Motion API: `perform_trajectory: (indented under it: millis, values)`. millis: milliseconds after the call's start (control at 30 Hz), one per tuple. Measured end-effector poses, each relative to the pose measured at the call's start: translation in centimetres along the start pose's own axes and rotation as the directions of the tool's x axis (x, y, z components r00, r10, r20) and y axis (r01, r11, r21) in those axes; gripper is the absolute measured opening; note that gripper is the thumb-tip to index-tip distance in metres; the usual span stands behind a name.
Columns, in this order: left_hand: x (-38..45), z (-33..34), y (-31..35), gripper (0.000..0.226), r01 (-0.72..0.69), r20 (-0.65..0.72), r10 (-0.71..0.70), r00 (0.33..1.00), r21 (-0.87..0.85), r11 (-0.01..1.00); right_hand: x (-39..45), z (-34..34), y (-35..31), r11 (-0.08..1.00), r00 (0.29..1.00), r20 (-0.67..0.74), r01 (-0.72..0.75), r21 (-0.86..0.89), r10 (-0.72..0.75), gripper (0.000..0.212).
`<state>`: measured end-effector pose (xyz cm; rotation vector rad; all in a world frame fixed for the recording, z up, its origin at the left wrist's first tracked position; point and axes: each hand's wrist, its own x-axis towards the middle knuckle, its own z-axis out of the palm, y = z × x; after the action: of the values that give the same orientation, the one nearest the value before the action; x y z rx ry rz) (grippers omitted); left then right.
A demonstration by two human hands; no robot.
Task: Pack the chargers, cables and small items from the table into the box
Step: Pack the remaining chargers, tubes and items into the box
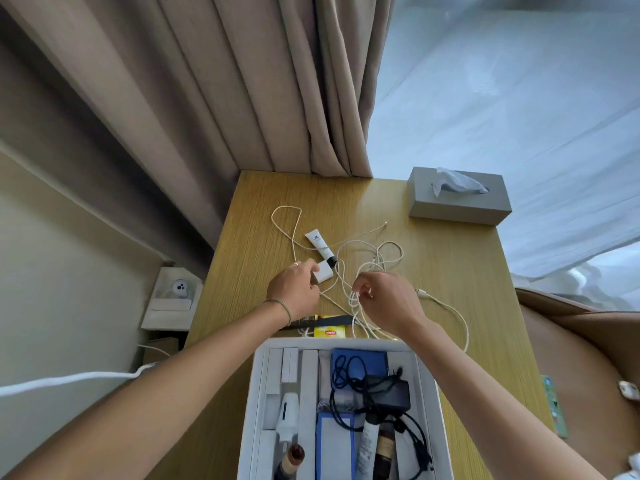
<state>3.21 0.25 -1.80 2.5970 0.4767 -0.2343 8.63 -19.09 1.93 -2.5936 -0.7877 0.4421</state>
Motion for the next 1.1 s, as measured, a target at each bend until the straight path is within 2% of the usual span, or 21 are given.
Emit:
perform_trajectory:
  millis: [200,367,500,567,700,800,867,900,967,1000,1100]
  values:
    - [3.9,2.6,-1.0,0.045,0.044,-0.019,-0.043,0.999,0.057,0.997,2.0,0.6,0.7,0.998,0.998,0.027,-0.049,0.027,0.048,0.031]
    - [6.2,4.5,-1.7,0.053,-0.011,0.002,0.011,1.000,0.083,0.997,3.9,0.9,0.7,0.996,0.994,0.059,-0.092,0.009,0.091,0.029]
    - [7.5,5.2,-2.2,0.073,-0.026,0.054,0.022,0.998,0.073,0.997,5.7,1.3,0.3,0.991,0.987,0.090,-0.132,0.027,0.130,0.032]
    - [8.0,5.2,-2.5,0.071,-0.028,0.047,0.026,0.999,0.062,0.998,6.5,1.4,0.2,0.989,0.986,0.094,-0.143,0.031,0.139,0.032]
    - [8.0,4.4,-3.3,0.063,0.022,0.035,-0.021,0.999,-0.030,0.999,8.5,1.8,-0.4,0.990,0.984,0.110,-0.140,-0.008,0.140,0.031]
    - [7.4,3.3,-4.0,0.062,0.109,0.055,-0.099,0.994,-0.215,0.970,10.4,2.5,-1.2,0.986,0.980,0.114,-0.160,-0.046,0.164,0.030]
    - [6.9,2.2,-4.2,0.057,0.184,0.116,-0.149,0.982,-0.406,0.895,11.7,3.2,-1.5,0.979,0.975,0.104,-0.189,-0.080,0.197,0.026]
    - [6.7,1.4,-4.3,0.055,0.240,0.162,-0.181,0.970,-0.528,0.814,12.3,3.7,-1.7,0.973,0.972,0.099,-0.205,-0.107,0.215,0.023]
    - [5.8,-0.1,-4.5,0.046,0.359,0.279,-0.226,0.933,-0.728,0.584,13.4,4.5,-1.9,0.954,0.960,0.085,-0.249,-0.164,0.266,0.009]
    - [5.3,-0.7,-4.6,0.042,0.392,0.318,-0.230,0.920,-0.776,0.494,13.8,4.9,-2.0,0.944,0.954,0.078,-0.271,-0.188,0.290,0.004]
    - [3.6,-2.5,-4.9,0.034,0.436,0.388,-0.202,0.899,-0.837,0.332,15.1,6.2,-2.1,0.920,0.944,0.066,-0.296,-0.257,0.322,0.010]
